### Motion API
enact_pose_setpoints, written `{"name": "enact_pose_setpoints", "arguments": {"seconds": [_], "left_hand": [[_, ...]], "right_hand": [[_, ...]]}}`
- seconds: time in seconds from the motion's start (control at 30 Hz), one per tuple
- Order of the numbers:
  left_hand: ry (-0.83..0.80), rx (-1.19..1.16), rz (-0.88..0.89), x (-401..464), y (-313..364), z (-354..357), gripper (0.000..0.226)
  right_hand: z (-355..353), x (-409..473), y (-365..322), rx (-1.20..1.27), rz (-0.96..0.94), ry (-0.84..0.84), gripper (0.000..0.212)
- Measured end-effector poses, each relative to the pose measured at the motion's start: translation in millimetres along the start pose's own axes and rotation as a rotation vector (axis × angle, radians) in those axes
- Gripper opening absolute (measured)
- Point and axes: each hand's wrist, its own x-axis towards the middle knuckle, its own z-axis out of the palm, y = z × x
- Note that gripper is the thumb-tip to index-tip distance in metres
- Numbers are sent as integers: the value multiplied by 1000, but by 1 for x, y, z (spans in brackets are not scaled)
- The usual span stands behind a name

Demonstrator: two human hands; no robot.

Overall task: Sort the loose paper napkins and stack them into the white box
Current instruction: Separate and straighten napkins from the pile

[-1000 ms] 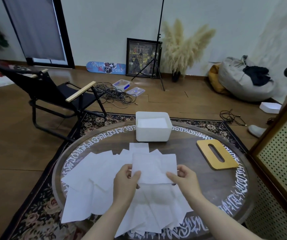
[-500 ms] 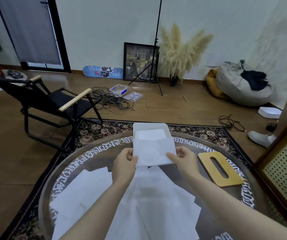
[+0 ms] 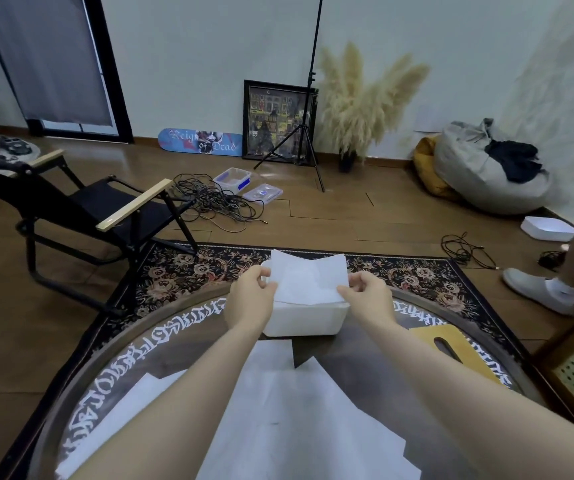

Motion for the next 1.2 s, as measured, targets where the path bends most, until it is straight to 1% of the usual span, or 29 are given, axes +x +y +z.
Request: {"name": "enact_pose_setpoints", "arguments": {"seconds": [0.1, 0.27, 0.43, 0.7, 0.9, 1.07, 1.13, 1.2], "left_hand": [[5, 77, 9, 17, 3, 6, 24], [-26, 210, -26, 34, -1, 19, 29], [-43, 298, -42, 39, -9, 27, 31], [-45, 402, 21, 41, -10, 31, 30], [-36, 399, 59, 39, -13, 34, 28], [-4, 365, 94, 38, -13, 31, 26], [-2, 375, 134, 34, -12, 29, 27], [-16, 417, 200, 28, -12, 28, 28]], "right_hand": [[6, 16, -2, -129, 14, 32, 9], [18, 29, 0, -268, 64, 17, 20], [24, 34, 9, -286, 64, 30, 23], [26, 39, 10, -303, 32, 38, 23], [28, 35, 12, -287, -31, 33, 23], [27, 36, 14, -272, -80, 37, 33], [26, 35, 14, -335, -119, 20, 38], [25, 32, 13, -454, -173, -5, 40]]}}
